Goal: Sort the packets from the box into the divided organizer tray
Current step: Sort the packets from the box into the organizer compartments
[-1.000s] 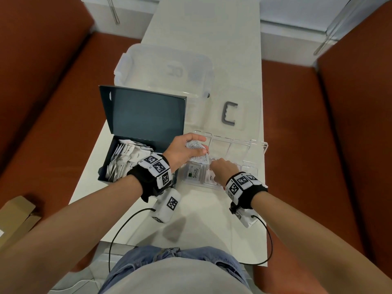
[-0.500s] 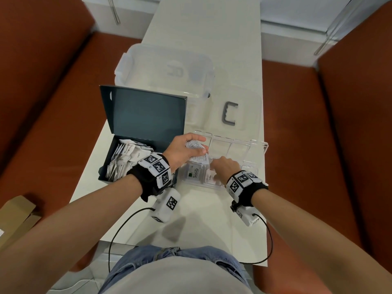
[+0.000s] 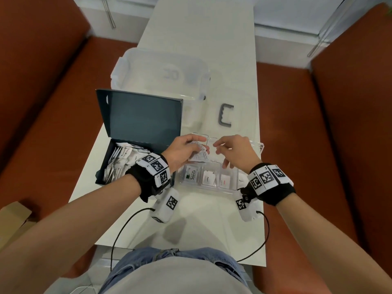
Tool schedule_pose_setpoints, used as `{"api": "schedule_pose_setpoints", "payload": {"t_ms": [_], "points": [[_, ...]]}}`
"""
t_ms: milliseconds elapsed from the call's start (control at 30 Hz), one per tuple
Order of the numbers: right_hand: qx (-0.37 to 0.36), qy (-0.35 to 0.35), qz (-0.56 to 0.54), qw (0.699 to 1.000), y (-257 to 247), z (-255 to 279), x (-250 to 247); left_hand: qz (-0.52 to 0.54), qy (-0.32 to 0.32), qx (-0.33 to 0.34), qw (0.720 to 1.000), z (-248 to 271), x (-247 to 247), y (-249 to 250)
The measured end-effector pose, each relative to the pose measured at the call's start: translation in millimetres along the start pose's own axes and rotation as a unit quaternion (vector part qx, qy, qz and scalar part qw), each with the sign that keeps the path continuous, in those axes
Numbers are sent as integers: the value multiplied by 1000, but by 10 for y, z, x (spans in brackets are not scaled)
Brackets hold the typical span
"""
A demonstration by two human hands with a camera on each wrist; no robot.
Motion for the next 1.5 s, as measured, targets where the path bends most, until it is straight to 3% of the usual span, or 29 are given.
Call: {"api": "schedule_pose_setpoints", "payload": {"t_ms": [133,400,733,900,1133,1300,1400,1500], "points": [[9,16,-113,993,-76,68,-18,24,-13,-9,1000,7,95,61],[32,-4,-243,969,-8,142,44,12,-31,72,997,67,166,258],[27,41,-277,960,80,197,-194,-7,-26,40,999,54,112,136],[28,9,-273,961,54,210,-128,-27,-41,37,998,56,117,77],[34,104,-300,948,22,153,-161,-1,-13,61,998,55,9,41],[49,106,-273,955,14,144,-112,40,1,57,998,67,-98,-2],[39,79,-96,991,-40,104,-122,-21,3,76,997,81,-179,22],[-8,40,59,997,-182,72,-56,-110,-11,84,990,88,-222,43]]}}
Point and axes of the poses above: each hand's wrist, its own z-axis away from the middle knuckle, its own x-axis out of the palm, y = z × x, the point moved 9 cm from there along -z, towards the middle knuckle
